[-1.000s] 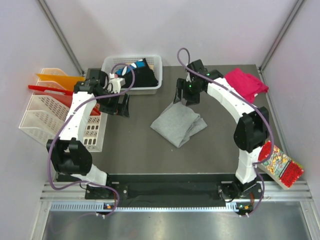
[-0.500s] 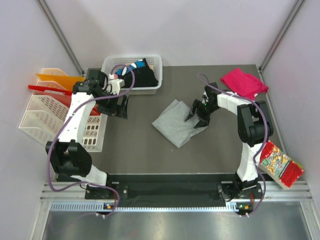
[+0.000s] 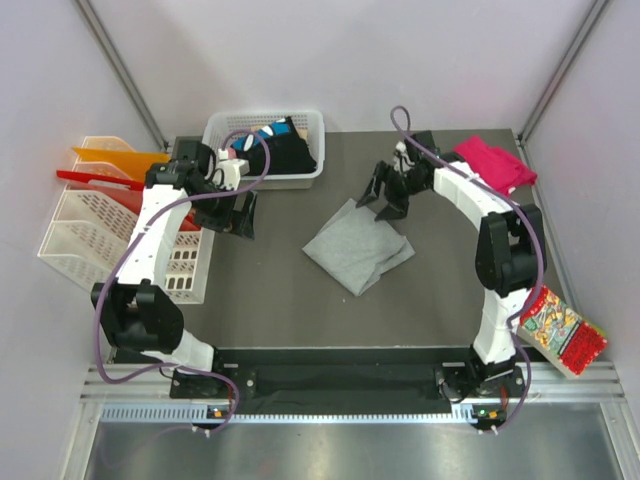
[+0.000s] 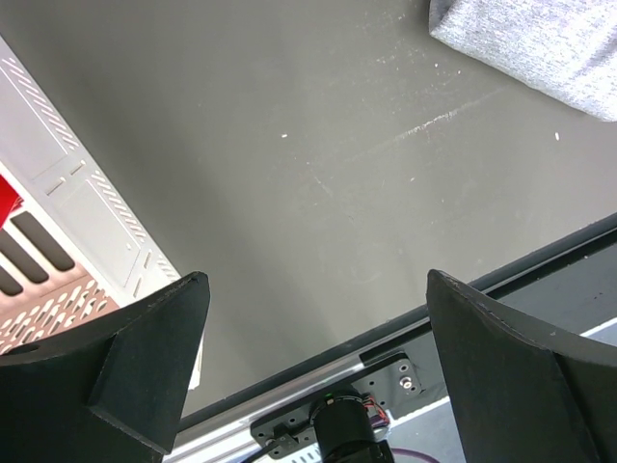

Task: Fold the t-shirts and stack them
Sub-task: Fold the long partially folded tshirt into a neat square

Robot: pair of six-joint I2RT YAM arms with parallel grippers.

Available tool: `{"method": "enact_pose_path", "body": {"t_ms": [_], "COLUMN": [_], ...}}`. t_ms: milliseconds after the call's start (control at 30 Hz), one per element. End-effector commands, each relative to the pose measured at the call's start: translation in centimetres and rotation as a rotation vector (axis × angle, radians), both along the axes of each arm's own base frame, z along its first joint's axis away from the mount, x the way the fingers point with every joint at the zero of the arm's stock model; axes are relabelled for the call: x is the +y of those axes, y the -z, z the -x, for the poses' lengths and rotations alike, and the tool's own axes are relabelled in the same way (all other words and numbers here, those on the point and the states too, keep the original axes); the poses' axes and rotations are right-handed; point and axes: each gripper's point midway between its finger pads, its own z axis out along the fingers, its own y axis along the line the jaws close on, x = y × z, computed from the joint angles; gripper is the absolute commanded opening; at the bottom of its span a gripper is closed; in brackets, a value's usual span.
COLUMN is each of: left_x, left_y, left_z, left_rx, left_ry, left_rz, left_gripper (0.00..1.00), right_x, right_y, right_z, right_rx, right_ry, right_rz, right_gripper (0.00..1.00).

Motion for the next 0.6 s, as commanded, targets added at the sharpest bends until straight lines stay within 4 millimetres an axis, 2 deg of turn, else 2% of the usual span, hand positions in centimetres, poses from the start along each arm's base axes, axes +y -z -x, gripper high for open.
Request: {"method": "enact_pose_path", "body": {"t_ms": [0,100,133,200,233,300,333,467,567], "left_x": [-0.2,-0.4,-0.3,-0.2,-0.1,0.1,0.2,0.3,0.5], "left_y": [-0.8,-0.9,-0.9,-1.0,-1.1,-1.2,-1.3,-1.5,-1.2], "left_z": [0.3,0.5,0.5,0.5,0.6,0.7,0.9,1.2,1.6], "left_rx": [-0.010,0.000,0.002,0.003,0.002,0.000,-0.005,-0.005,0.000], "left_ry": [0.017,0.024,0.025,0.023,0.027,0.030,0.034,0.039,0.042], "left_rz": [0.012,0.019,0.015,0.003,-0.002,-0.012,-0.016,-0.025,-0.033], "left_gripper": [0.99,0.99,0.99,0.99,0.99,0.99,0.99,0.99,0.99], "right_x": [5.3,7.2,7.4,7.7,7.9,8.2,8.2,8.0,8.1], "right_y": [-6.7,-3.5,-1.7,0.2,1.9,3.0,4.3,6.1,5.7], "right_z": [0.0,0.4,0.6,0.4,0.7,0.5,0.5,0.0,0.0], "right_rx": [-0.127,-0.045,0.004,0.034,0.086,0.111,0.133,0.157,0.143], "right_ry": [-0.120,-0.157,-0.161,-0.156,-0.160,-0.166,-0.167,-0.184,-0.224], "right_rz": [-0.204,-0.259,-0.270,-0.283,-0.297,-0.315,-0.306,-0.320,-0.334], "right_gripper": [0.69,0.69,0.69,0.69,0.69,0.69,0.69,0.69,0.70]}}
